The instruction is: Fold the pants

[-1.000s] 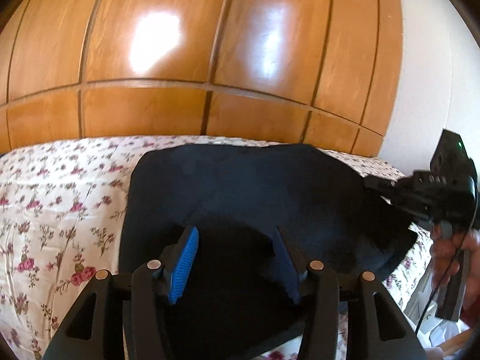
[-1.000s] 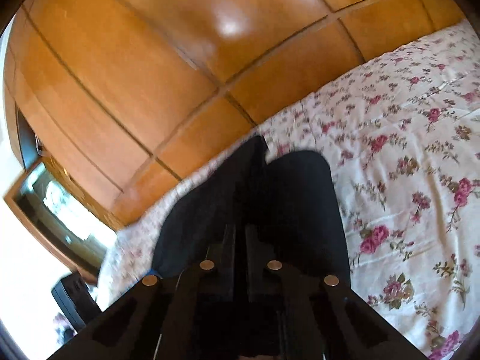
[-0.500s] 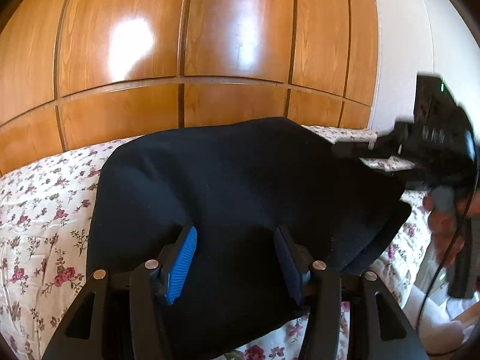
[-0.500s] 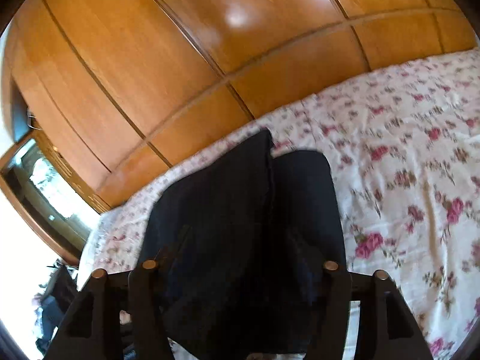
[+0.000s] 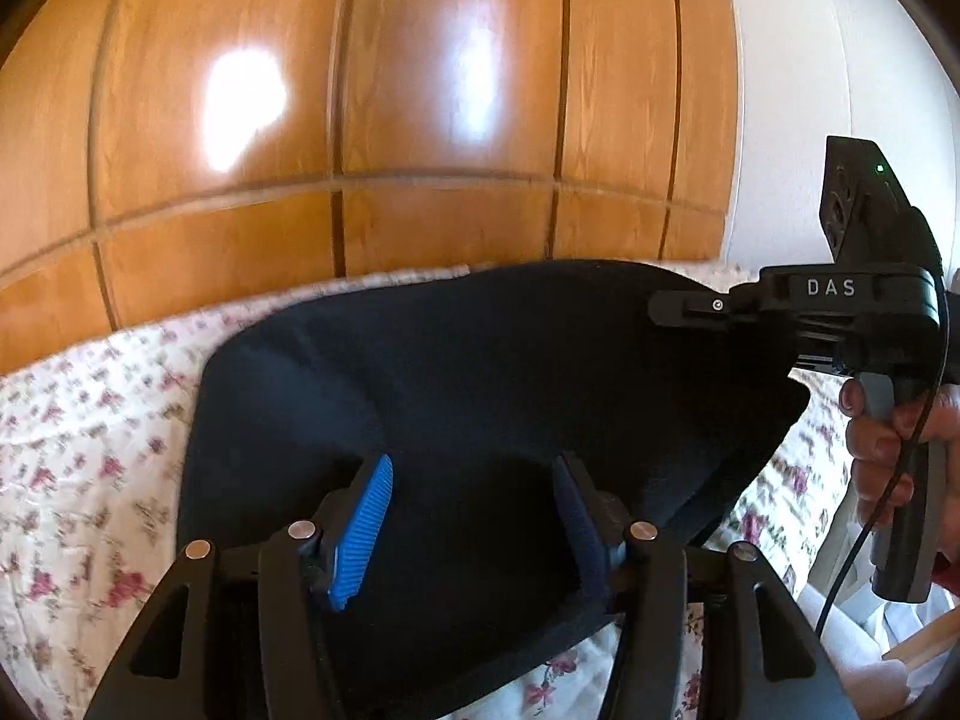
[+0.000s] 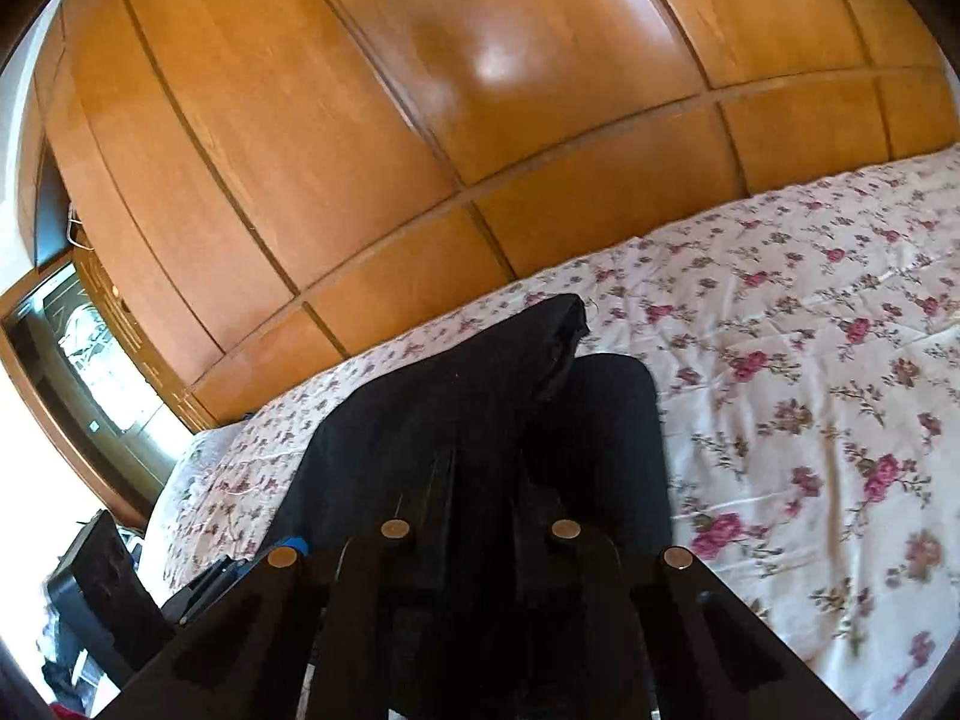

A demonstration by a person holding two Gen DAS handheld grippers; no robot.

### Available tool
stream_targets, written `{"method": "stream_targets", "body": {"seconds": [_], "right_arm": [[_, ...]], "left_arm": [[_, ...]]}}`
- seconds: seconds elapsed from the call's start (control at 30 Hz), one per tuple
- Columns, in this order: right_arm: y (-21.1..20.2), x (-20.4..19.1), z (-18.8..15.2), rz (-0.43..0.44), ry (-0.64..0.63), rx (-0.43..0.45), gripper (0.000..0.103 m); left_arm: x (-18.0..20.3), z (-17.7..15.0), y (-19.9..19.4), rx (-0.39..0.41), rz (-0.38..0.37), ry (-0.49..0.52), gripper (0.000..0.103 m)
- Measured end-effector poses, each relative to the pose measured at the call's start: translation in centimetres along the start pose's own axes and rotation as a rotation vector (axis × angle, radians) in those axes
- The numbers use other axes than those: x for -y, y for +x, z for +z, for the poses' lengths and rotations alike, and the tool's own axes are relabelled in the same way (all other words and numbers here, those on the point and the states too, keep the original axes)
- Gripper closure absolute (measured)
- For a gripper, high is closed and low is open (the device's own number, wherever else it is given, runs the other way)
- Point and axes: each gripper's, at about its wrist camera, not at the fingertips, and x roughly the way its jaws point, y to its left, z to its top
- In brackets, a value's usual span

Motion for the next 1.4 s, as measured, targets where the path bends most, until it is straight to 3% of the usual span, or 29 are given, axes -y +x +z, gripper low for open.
{"method": "stream_targets", "body": {"seconds": [0.07, 0.17, 0.37, 0.5, 0.57, 0.6, 0.8, 0.9, 0.97, 1.13, 1.23, 1.4], "right_arm": [[1.1, 1.5, -1.1, -0.025, 0.052, -0.047, 0.089], [1.7, 3.9, -2.4, 0.006, 0.163, -0.033, 0.088], [0.8, 3.8, -2.1, 0.025, 0.201, -0.030, 0.081], [-0.3, 2.8, -1.5, -0.073, 0.101, -0.005, 0.069], [-0.5, 2.1, -1.4, -0.147, 0.041, -0.002, 0.048], [-0.5, 1.9, -1.5, -0.170, 0.018, -0.005, 0.044], [-0.1, 3.7, -1.6, -0.123, 0.108, -0.047, 0.040], [0.3, 4.1, -1.7, -0.100, 0.150, -0.067, 0.038], [0.6, 4.6, -1.7, -0.078, 0.184, -0.084, 0.035], [1.1, 5.9, -1.8, -0.018, 0.276, -0.127, 0.030], [1.2, 6.2, -2.1, -0.003, 0.307, -0.130, 0.029], [1.3, 6.2, -2.1, 0.004, 0.306, -0.134, 0.028]], "left_arm": [[0.8, -0.8, 1.4, -0.042, 0.032, 0.043, 0.046], [1.8, -1.7, 1.2, 0.006, 0.065, 0.096, 0.046], [0.4, -1.3, -0.3, 0.007, -0.014, 0.039, 0.045], [-2.2, -1.2, -1.9, 0.021, -0.039, -0.072, 0.045], [-3.9, -1.0, -2.5, 0.029, -0.029, -0.147, 0.045], [-4.6, -0.9, -2.8, 0.038, -0.026, -0.169, 0.045], [-9.6, -0.4, -3.5, 0.060, 0.042, -0.327, 0.040], [-12.0, -0.9, -2.0, -0.035, -0.003, -0.431, 0.040], [-13.4, -1.5, -0.9, -0.099, -0.076, -0.508, 0.040], [-15.4, -3.0, 0.6, -0.150, -0.225, -0.696, 0.037], [-15.2, -2.9, 0.7, -0.152, -0.220, -0.677, 0.036], [-13.2, -1.0, 0.7, -0.168, -0.144, -0.507, 0.034]]}}
